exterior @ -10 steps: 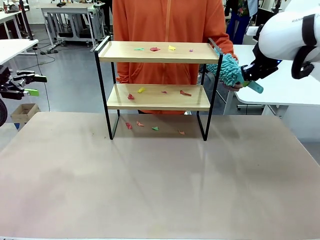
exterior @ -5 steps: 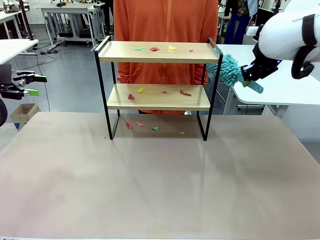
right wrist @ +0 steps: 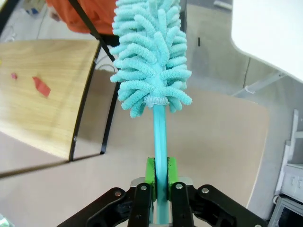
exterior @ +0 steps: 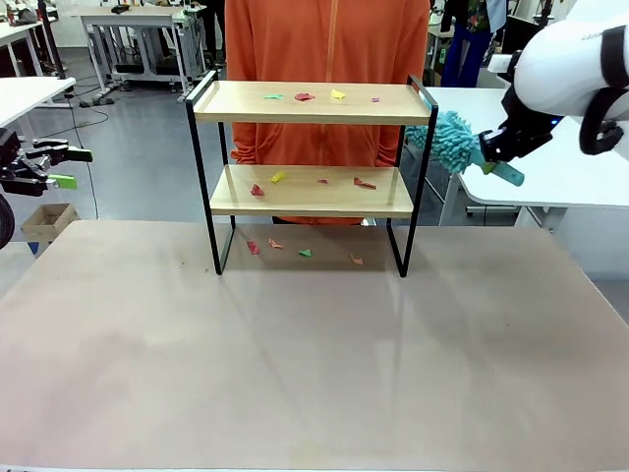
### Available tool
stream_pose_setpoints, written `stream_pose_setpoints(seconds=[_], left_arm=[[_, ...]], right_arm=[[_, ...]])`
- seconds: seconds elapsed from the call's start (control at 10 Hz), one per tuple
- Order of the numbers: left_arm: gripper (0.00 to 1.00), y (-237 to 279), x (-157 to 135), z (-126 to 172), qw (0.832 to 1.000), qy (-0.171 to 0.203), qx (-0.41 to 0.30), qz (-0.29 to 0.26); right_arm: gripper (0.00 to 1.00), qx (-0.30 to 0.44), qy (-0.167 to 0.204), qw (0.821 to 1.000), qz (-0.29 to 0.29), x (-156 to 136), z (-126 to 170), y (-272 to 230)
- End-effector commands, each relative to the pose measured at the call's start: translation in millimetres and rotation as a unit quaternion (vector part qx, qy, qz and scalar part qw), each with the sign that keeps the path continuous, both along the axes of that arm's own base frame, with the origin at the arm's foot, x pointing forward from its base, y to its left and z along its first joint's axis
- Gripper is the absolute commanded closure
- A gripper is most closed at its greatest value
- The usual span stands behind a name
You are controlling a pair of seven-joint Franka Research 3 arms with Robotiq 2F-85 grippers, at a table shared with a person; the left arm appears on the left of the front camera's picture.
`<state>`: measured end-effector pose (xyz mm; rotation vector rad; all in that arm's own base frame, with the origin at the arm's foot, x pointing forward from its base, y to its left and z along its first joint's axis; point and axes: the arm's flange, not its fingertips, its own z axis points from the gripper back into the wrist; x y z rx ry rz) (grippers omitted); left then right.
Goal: Clean the shelf.
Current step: Clean the specific section of the Shelf indicated by the human with the Duster.
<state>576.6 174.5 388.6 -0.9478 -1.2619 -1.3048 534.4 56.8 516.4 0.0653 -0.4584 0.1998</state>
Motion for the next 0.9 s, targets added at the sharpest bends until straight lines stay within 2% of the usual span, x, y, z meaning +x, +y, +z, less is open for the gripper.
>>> stream_pose_setpoints(seconds=[0.0,0.4,0.6,0.8], left_arm=[[0.0,0.2,-2.2,3.2,1.0,-0.002,-0.002,0.0],[0.0,0.2,-2.2,3.2,1.0,-0.002,-0.002,0.0],[0.0,0.2,-2.2,3.2,1.0,-0.002,-0.002,0.0],[0.0,0.2,-2.2,3.2,1.0,-0.002,-0.002,0.0]], right_arm=[[0.87,-0.018,0.02,0.999,0.034,-33.7,13.3,-37.7],[0.87,-0.079,0.092,0.988,0.093,-98.6,30.0,-83.4],[0.87,-0.136,0.147,0.971,0.132,-129.1,24.7,-86.3],[0.87,-0.168,0.198,0.946,0.195,-157.5,17.7,-79.2]])
